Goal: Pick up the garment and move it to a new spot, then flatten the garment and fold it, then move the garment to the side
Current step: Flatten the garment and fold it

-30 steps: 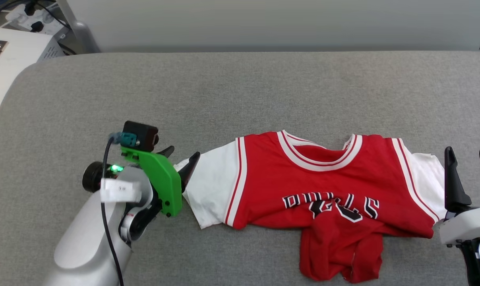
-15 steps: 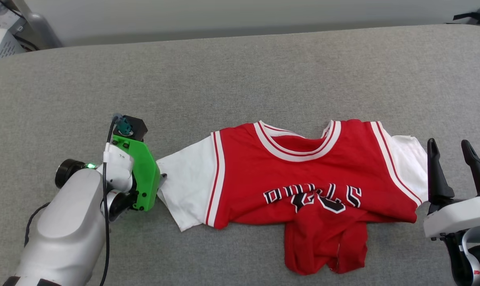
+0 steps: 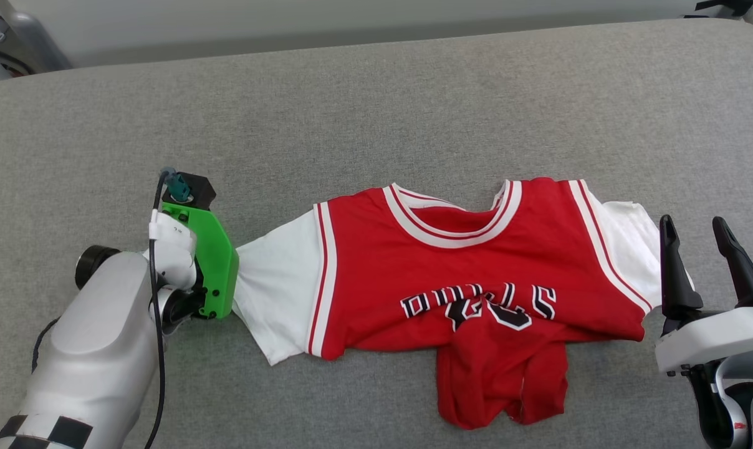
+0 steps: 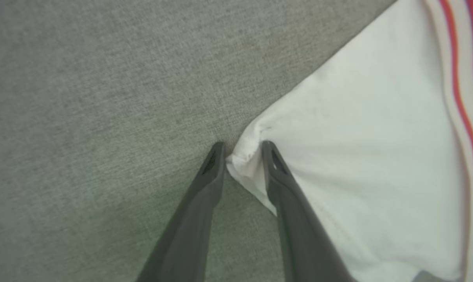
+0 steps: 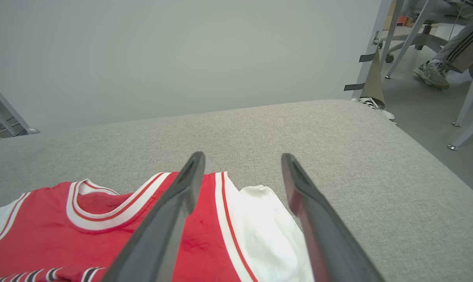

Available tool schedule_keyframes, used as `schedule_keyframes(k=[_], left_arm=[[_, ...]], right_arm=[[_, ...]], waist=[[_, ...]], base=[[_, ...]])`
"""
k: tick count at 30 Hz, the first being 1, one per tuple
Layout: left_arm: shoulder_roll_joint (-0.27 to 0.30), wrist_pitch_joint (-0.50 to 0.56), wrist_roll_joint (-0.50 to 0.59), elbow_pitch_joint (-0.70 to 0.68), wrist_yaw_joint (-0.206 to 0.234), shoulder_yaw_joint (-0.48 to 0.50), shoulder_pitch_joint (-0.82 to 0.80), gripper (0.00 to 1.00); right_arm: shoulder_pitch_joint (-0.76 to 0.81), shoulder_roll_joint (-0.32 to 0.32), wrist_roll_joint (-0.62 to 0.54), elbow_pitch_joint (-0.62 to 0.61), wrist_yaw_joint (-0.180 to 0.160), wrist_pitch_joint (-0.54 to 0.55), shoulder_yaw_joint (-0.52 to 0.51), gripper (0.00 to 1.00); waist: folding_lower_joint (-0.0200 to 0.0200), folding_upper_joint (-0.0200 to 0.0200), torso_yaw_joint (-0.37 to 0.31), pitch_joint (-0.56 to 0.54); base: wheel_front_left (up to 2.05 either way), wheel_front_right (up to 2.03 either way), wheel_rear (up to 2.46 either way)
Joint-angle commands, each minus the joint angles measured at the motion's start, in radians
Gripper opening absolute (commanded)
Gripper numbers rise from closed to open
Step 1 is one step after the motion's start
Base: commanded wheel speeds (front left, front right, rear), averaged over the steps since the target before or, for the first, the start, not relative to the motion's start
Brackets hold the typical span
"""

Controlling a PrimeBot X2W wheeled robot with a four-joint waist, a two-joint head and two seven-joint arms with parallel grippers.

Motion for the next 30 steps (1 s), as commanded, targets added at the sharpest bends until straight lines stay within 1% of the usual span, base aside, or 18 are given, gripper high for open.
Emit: schedule_keyframes(k=[1, 5, 10, 14, 16, 19, 23, 25, 28, 30], left_arm=[[-0.016, 0.009, -0.015, 0.036, -0.002, -0.022, 0.049, 0.00], [-0.014, -0.066, -0.031, 0.033, 0.000, 0.001, 0.055, 0.00], [-0.001, -0.161, -0.052, -0.009, 0.023, 0.049, 0.069, 0.00], [0.023, -0.208, -0.080, -0.093, 0.048, 0.093, 0.103, 0.00], [0.046, -0.216, -0.091, -0.155, 0.066, 0.113, 0.137, 0.00], [0.080, -0.209, -0.109, -0.261, 0.099, 0.138, 0.203, 0.00], [0.113, -0.173, -0.135, -0.423, 0.156, 0.160, 0.313, 0.00], [0.130, -0.152, -0.142, -0.537, 0.192, 0.165, 0.383, 0.00], [0.142, -0.123, -0.151, -0.681, 0.242, 0.168, 0.460, 0.00], [0.148, -0.106, -0.153, -0.776, 0.276, 0.172, 0.499, 0.00]], right_arm=[[-0.008, 0.003, -0.010, 0.006, -0.001, -0.007, -0.004, 1.00], [-0.002, -0.005, -0.016, 0.016, -0.001, 0.012, -0.010, 1.00], [0.015, -0.021, -0.019, 0.034, -0.001, 0.082, -0.021, 1.00], [0.034, -0.029, -0.023, 0.050, -0.001, 0.155, -0.043, 1.00], [0.044, -0.030, -0.024, 0.058, -0.001, 0.196, -0.055, 1.00], [0.059, -0.031, -0.028, 0.066, -0.001, 0.262, -0.074, 1.00], [0.071, -0.032, -0.040, 0.065, -0.001, 0.350, -0.099, 1.00], [0.067, -0.039, -0.044, 0.059, -0.001, 0.407, -0.108, 1.00], [0.042, -0.076, -0.044, 0.049, -0.001, 0.509, -0.094, 1.00], [0.001, -0.115, -0.024, 0.039, -0.001, 0.593, -0.082, 1.00]], waist=[[0.0000, -0.0001, 0.006, -0.006], [0.0000, -0.0001, 0.024, -0.033], [0.0000, -0.0001, 0.054, -0.076], [0.0000, -0.0001, 0.084, -0.100], [0.0000, -0.0001, 0.101, -0.110], [0.0000, -0.0001, 0.123, -0.118], [0.0000, -0.0001, 0.152, -0.120], [0.0000, -0.0001, 0.170, -0.111], [0.0000, -0.0001, 0.186, -0.097], [0.0000, -0.0001, 0.195, -0.082]], base=[[0.00, 0.00, 0.00], [0.00, 0.00, 0.00], [0.00, 0.00, 0.00], [0.00, 0.00, 0.00], [0.00, 0.00, 0.00], [0.00, 0.00, 0.00], [0.00, 0.00, 0.00], [0.00, 0.00, 0.00], [0.00, 0.00, 0.00], [0.00, 0.00, 0.00]])
